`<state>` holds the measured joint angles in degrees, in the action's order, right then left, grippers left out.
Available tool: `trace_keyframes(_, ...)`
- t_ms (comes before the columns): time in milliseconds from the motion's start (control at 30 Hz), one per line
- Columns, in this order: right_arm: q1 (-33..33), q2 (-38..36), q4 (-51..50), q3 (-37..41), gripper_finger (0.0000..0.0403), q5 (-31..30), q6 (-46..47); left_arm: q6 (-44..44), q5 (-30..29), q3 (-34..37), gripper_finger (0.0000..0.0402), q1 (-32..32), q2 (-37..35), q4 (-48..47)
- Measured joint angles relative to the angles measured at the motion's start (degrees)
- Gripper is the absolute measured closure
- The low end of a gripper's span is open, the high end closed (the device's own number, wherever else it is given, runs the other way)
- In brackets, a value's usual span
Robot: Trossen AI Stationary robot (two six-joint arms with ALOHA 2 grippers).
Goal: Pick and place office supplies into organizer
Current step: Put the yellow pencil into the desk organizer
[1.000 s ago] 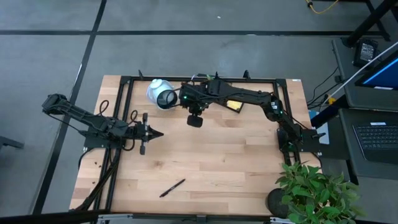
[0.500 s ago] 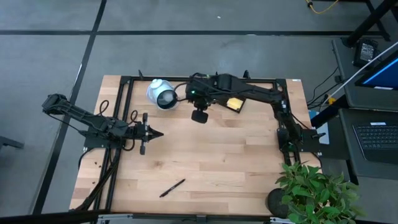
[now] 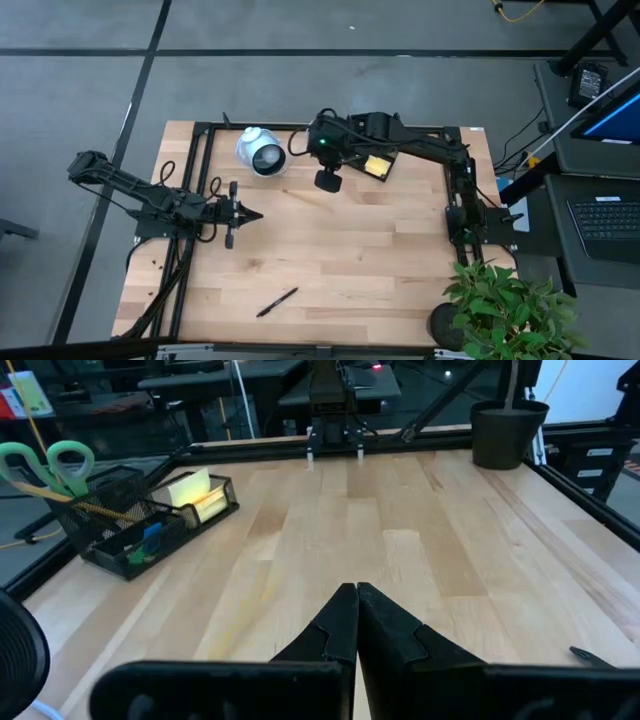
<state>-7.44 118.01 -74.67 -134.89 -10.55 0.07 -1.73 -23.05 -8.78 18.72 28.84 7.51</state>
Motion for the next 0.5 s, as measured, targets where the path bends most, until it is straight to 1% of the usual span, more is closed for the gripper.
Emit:
trace_keyframes(200,0.0,-0.1,-1.8,0.0,0.0393,-0.1,0.6,-2.1,-0.6,0.0,0.04,-0.3,0.0,0.9)
trace_keyframes(300,0.0,-0.5,-0.5,0.9,0.0392,-0.1,0.6,-0.6,-2.2,0.0,0.04,-1.2,0.6,0.7)
trace_keyframes(400,0.2,-0.7,2.2,3.8,0.0392,-0.1,0.5,0.0,-2.8,-2.2,0.04,-3.3,2.8,-3.9)
trace_keyframes(500,0.2,-1.3,6.5,9.3,0.0392,-0.3,0.1,0.0,-2.2,-5.5,0.04,-5.6,6.4,-9.6)
